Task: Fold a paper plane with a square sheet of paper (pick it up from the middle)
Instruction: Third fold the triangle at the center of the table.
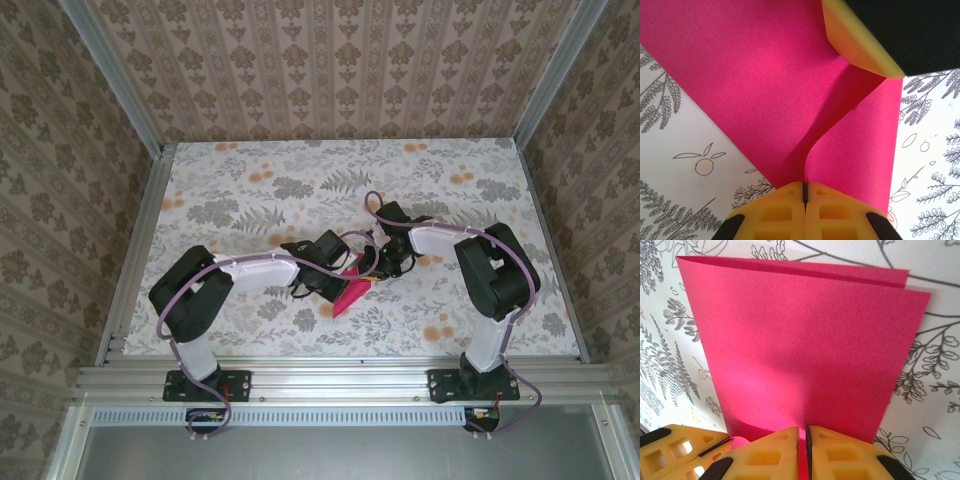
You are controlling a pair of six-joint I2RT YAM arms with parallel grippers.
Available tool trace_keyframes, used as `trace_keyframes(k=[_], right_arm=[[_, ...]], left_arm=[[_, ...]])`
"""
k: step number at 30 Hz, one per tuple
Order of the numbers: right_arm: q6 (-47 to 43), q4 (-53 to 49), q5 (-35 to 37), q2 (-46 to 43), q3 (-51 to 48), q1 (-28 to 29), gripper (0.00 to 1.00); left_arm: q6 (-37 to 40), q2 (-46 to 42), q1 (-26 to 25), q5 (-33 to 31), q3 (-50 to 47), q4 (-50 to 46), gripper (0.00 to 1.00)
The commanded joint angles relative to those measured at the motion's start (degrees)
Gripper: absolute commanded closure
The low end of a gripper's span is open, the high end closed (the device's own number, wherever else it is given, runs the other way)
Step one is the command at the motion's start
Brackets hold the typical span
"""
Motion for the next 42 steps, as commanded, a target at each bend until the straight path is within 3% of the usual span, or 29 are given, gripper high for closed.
trace_keyframes(k=[1,13,19,22,29,42], right_arm=[[0.09,-1.40,0.02,0.97,1.23,0.29,0.85],[4.38,1.30,2.23,-6.67,-0.56,-0.04,0.79],[9.82,6.98,2.24,-13.08,-7.70,-0.05,0.79],[13.63,12.86,-1.54,-15.22,-12.44,0.24,0.82],[19.91,22.78,-5.06,-15.10,-16.75,3.31,0.85],[21.09,24.85,-3.26,-10.96,-18.89,5.39,0.86]], left_arm=[[1.02,1.01,0.20,-0.67,0.24,-0.21,1.00],[0.95,1.84,0.23,-0.40,0.01,0.18,1.00],[1.06,1.68,0.19,0.46,0.20,0.36,0.99],[1.11,1.77,0.20,0.48,0.21,0.38,1.00],[1.15,1.91,0.10,0.80,0.08,0.32,0.99],[1.52,1.93,0.10,0.65,0.46,-0.54,0.99]])
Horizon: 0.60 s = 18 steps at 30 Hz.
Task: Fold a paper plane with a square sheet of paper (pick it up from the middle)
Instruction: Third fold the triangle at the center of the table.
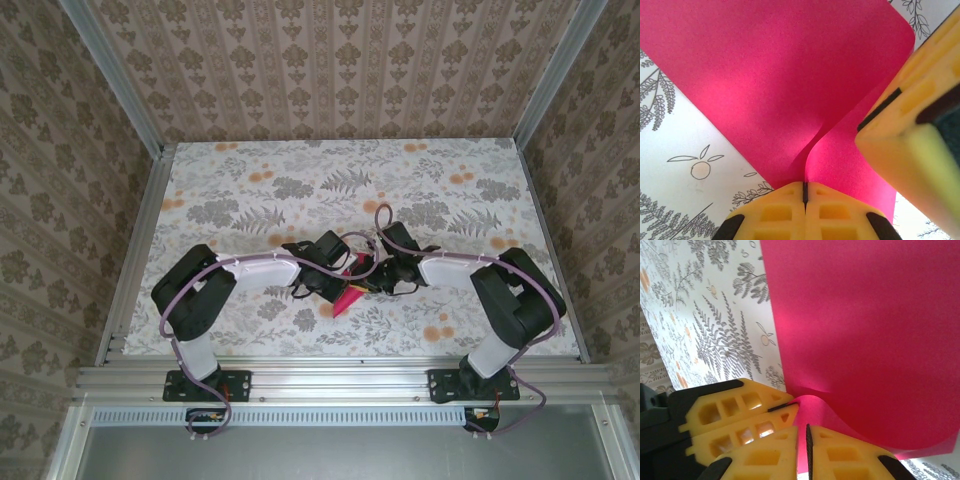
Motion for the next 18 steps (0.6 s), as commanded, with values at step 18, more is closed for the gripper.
trace_keyframes(k=[18], right_arm=[[-1.73,-3.40,3.75,1.54,-2.08,0.25,0.86]], left_arm=[[1.28,0.82,0.10,0.71,0.42,-1.01,0.99]])
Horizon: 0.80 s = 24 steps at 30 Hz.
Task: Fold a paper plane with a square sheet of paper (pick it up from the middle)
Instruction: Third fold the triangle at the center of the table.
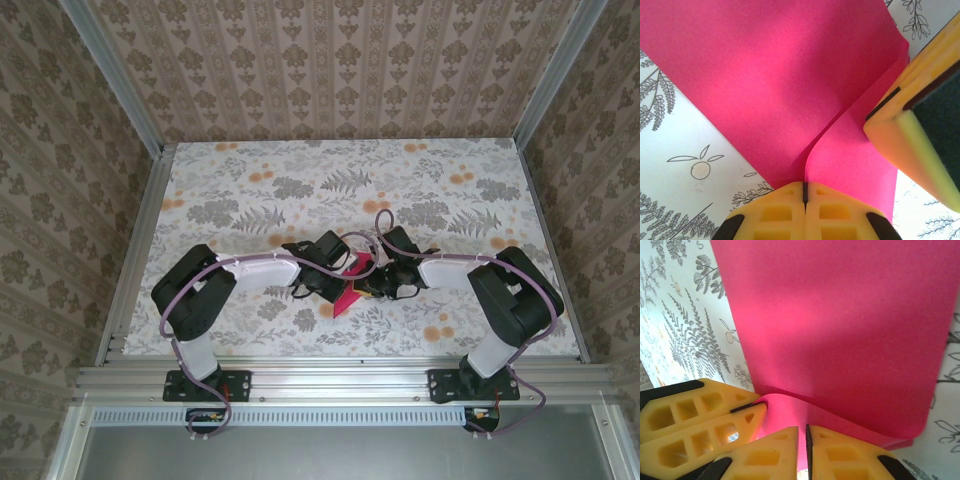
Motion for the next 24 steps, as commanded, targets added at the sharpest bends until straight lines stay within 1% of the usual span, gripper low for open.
trace_keyframes(k=[1,10,16,19,24], right_arm=[[-1.31,-2.44,1.95,0.93,-1.08,0.25,0.86],[-0.99,-2.28,2.52,2.21,-1.48,0.25,0.86],[0.27,-1.72,2.65,-4.22,-1.80,-0.05,0.86],[1.02,-1.08,2.84,-5.72,-1.71,-0.83,0.86],[1.09,-0.33,3.69,-3.00,-1.86,-1.50,0.87]], left_arm=[[1.26,0.82,0.11,0.65,0.33,-1.03,0.99],[1.30,0.99,-0.05,0.73,0.19,-1.15,0.99],[1.39,0.76,-0.19,0.68,0.19,-1.49,0.99],[1.48,0.73,-0.33,0.71,0.11,-1.64,0.99],[1.39,0.73,-0.47,0.57,0.18,-1.71,0.99]])
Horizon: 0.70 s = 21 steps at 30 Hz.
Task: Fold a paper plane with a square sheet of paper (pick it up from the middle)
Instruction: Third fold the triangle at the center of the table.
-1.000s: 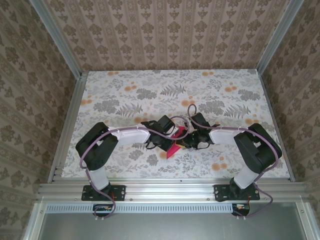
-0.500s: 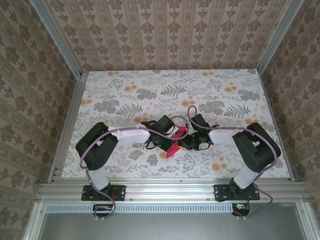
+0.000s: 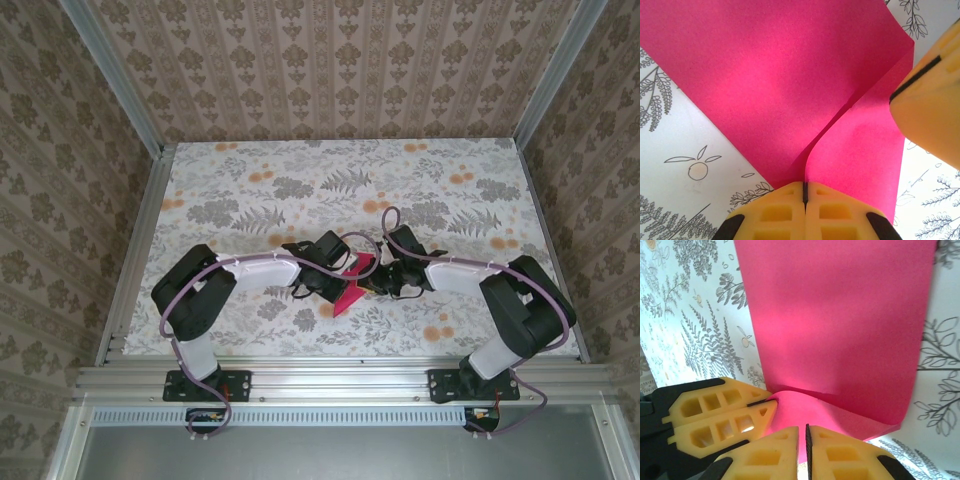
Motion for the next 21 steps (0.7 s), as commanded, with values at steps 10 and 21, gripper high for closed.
trace_keyframes(k=[10,21], right_arm=[[2.84,4.27,1.45,4.49,-4.04,-1.20,0.88],[2.89,6.92,-0.40,2.46,-3.74,-4.32,0.88]], left_arm=[[1.39,0.73,-0.52,0.40,0.05,-1.82,0.99],[1.23,0.73,-0.77,0.49,-0.10,-1.82,0.99]])
